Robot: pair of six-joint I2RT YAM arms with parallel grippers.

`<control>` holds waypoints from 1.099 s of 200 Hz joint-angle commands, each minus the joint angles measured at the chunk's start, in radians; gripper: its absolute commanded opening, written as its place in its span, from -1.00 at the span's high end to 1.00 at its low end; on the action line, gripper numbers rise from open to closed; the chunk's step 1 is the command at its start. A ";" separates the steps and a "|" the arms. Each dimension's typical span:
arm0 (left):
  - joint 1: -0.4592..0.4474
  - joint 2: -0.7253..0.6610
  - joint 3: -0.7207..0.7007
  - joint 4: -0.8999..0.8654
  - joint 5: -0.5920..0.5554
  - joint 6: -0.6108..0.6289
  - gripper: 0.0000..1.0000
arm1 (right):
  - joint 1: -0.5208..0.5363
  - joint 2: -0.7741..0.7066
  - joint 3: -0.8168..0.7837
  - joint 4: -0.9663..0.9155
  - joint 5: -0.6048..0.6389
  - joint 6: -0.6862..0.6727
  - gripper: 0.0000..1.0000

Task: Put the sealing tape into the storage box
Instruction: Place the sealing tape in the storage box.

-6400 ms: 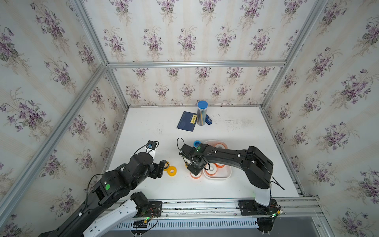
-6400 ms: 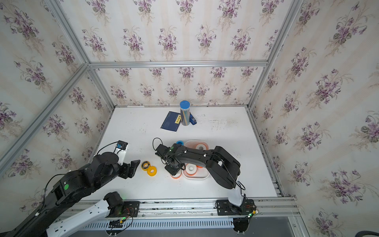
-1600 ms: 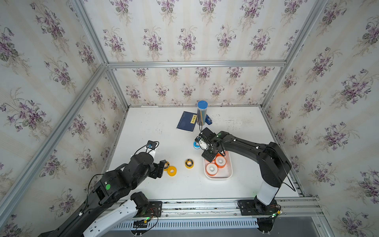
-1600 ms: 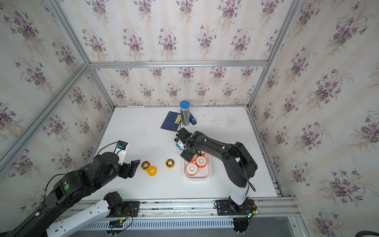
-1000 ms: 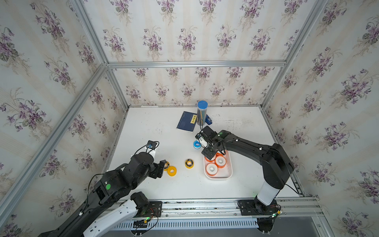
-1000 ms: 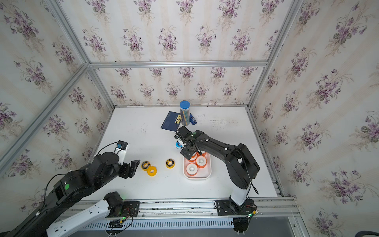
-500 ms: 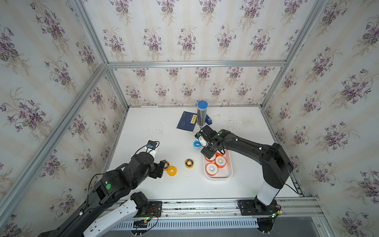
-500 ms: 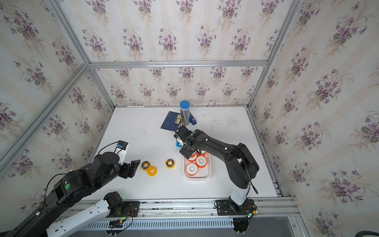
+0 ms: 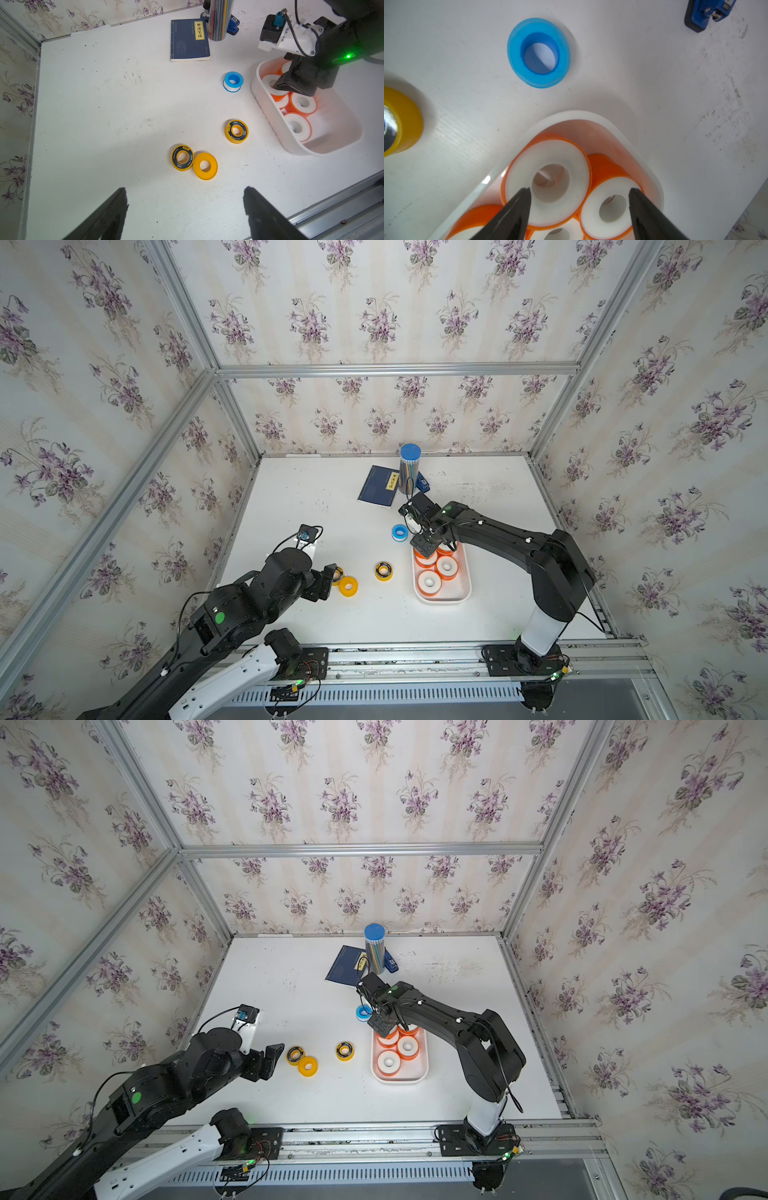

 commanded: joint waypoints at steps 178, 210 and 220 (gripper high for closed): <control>0.001 -0.001 0.007 -0.003 -0.010 -0.003 -0.75 | -0.001 0.009 -0.043 -0.036 0.047 0.040 -0.56; 0.001 0.001 0.007 -0.003 -0.010 -0.004 -0.74 | -0.001 0.009 -0.043 -0.035 0.054 0.043 -0.56; 0.001 0.000 0.007 -0.004 -0.009 -0.005 -0.75 | -0.001 0.009 -0.039 -0.037 0.052 0.044 -0.56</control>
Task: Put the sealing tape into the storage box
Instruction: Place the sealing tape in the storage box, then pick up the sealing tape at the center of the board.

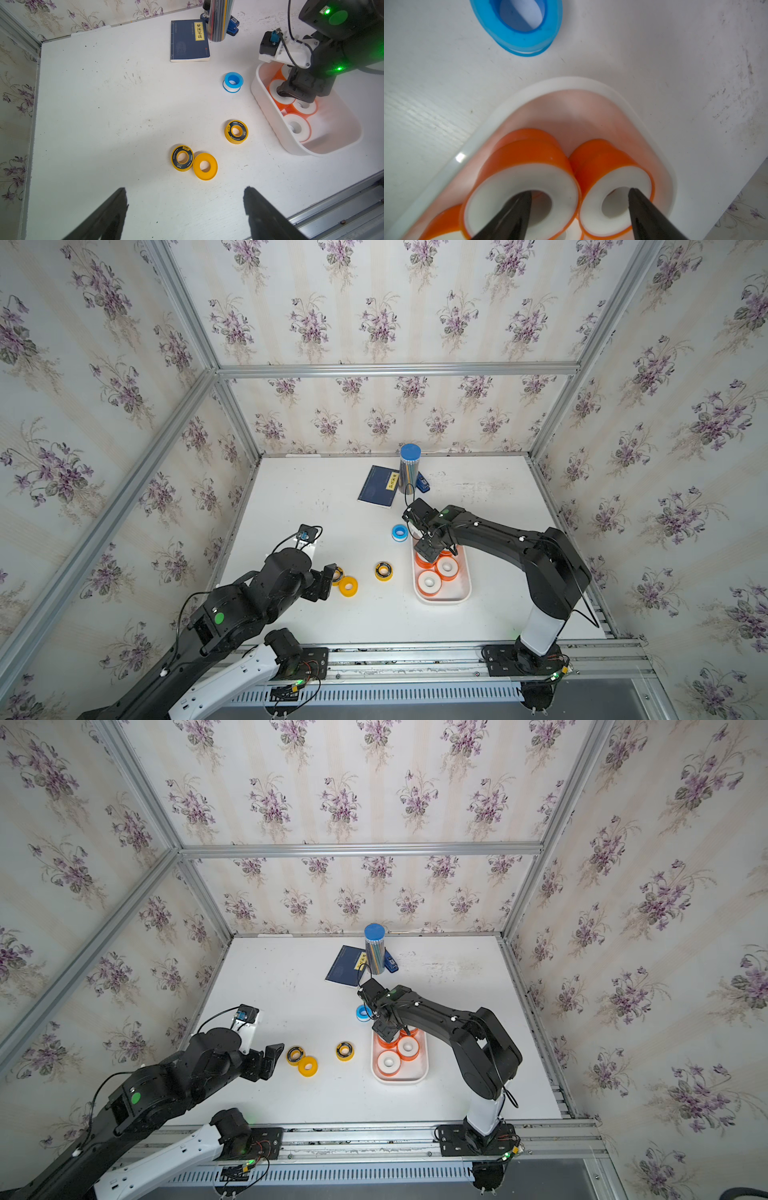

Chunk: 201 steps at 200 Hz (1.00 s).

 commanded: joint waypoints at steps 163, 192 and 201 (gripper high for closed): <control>0.001 0.129 0.024 -0.018 -0.039 -0.110 -1.00 | -0.030 -0.563 -0.295 0.367 0.195 0.379 -1.00; 0.001 0.184 -0.034 0.015 -0.028 -0.203 -1.00 | -0.058 -0.685 -0.435 0.425 0.194 0.501 -1.00; 0.001 0.202 -0.061 0.021 -0.048 -0.248 -1.00 | -0.058 -0.725 -0.479 0.439 0.203 0.528 -1.00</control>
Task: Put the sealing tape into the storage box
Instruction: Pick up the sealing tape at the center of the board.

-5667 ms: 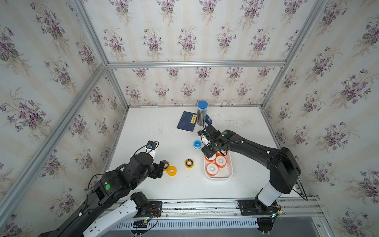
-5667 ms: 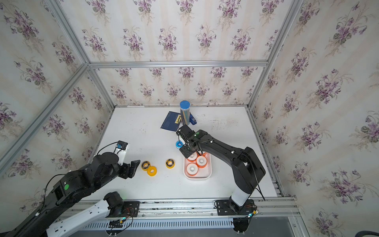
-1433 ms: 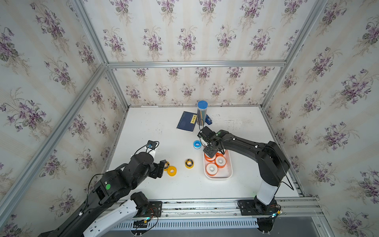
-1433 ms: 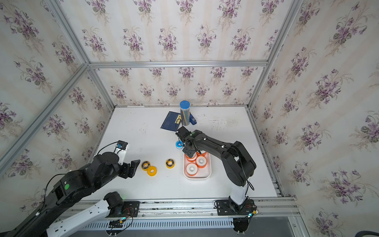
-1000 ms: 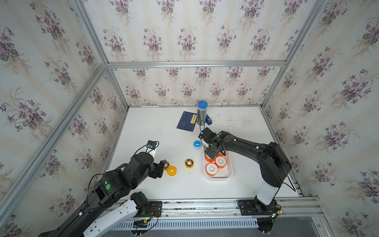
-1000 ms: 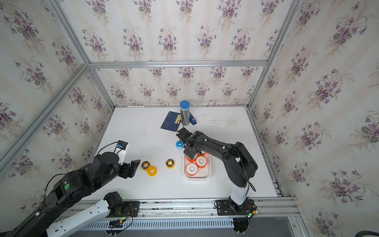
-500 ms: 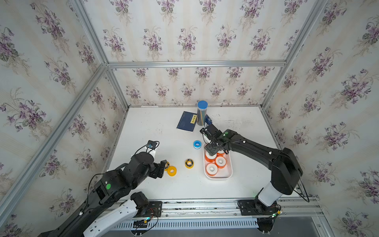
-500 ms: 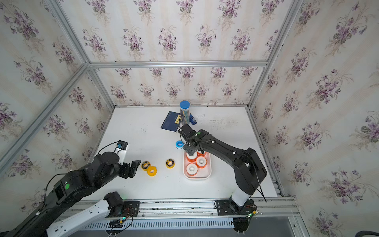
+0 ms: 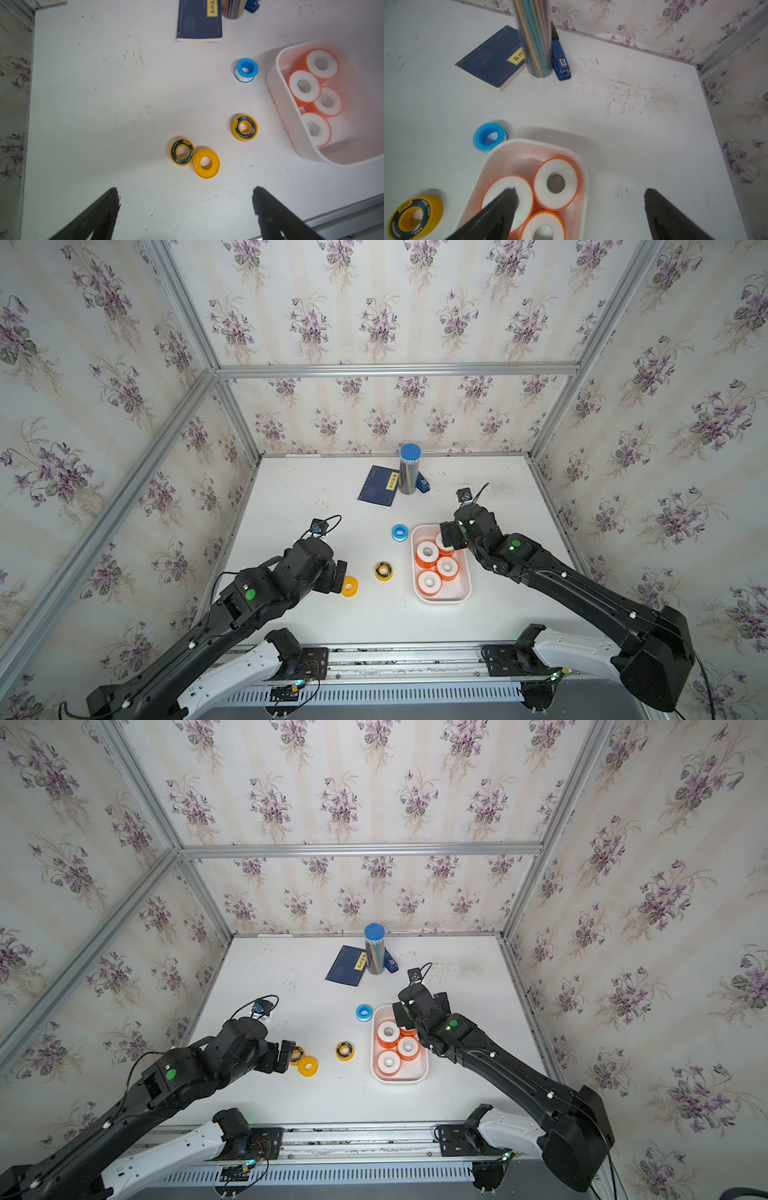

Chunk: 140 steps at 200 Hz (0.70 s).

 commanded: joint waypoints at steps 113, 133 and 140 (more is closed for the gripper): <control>0.207 0.336 -0.238 0.326 0.149 -0.204 -0.85 | -0.004 -0.411 -0.427 0.164 -0.031 0.239 -0.71; 0.252 0.432 -0.228 0.347 0.214 -0.174 -0.80 | -0.003 -0.419 -0.441 0.174 -0.013 0.248 -0.69; 0.265 0.466 -0.220 0.348 0.224 -0.166 -0.79 | -0.005 -0.418 -0.443 0.170 -0.012 0.254 -0.69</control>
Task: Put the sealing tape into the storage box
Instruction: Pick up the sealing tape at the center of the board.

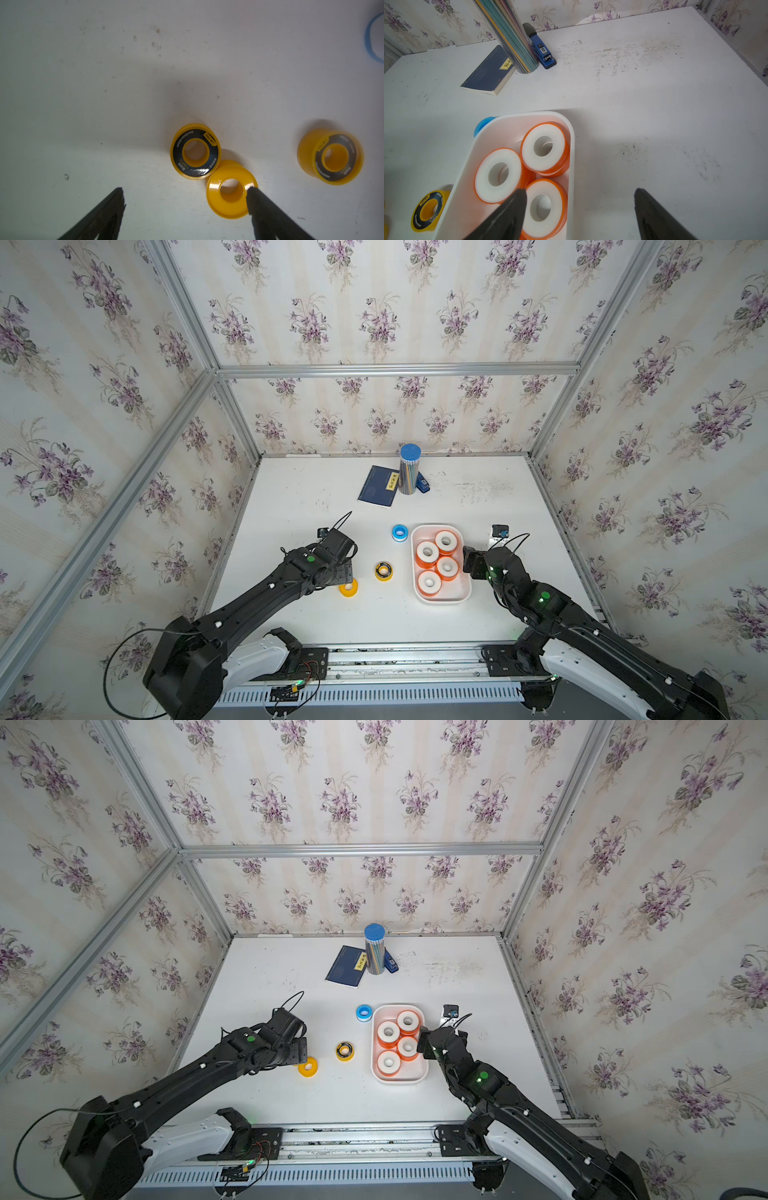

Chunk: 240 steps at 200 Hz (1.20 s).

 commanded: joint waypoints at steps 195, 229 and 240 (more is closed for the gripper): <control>0.088 0.278 0.000 0.155 0.143 0.106 -0.14 | 0.001 -0.007 -0.111 0.127 -0.012 0.061 -0.66; 0.089 0.259 0.012 0.134 0.144 0.109 -0.05 | 0.002 -0.004 -0.115 0.131 -0.012 0.061 -0.65; 0.088 0.251 0.022 0.120 0.154 0.113 0.00 | 0.001 -0.005 -0.115 0.132 -0.013 0.061 -0.64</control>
